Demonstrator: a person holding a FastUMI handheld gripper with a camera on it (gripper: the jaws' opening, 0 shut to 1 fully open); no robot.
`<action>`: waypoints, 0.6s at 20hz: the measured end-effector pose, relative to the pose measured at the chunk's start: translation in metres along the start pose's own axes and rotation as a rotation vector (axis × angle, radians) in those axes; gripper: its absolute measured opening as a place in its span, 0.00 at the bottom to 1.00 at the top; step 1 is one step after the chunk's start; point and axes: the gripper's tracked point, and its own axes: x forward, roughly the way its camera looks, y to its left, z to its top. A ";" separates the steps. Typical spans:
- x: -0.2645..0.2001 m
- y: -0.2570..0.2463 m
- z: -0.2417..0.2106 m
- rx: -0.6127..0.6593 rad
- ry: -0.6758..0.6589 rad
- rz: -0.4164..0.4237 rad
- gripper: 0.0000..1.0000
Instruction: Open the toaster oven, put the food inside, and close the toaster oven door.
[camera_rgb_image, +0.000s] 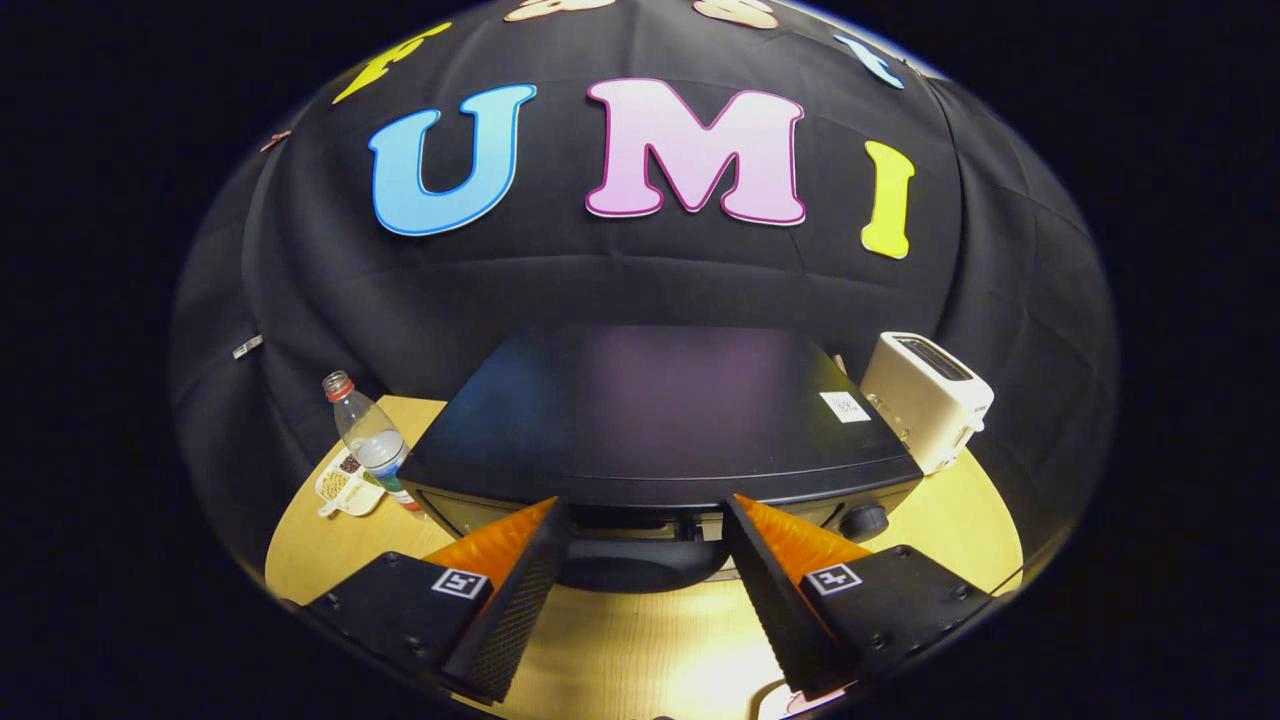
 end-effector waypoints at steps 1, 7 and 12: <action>-0.001 0.000 -0.006 -0.002 0.023 -0.005 1.00; -0.024 -0.003 -0.024 -0.039 0.038 -0.005 0.98; -0.055 -0.007 -0.073 -0.077 0.128 -0.004 0.96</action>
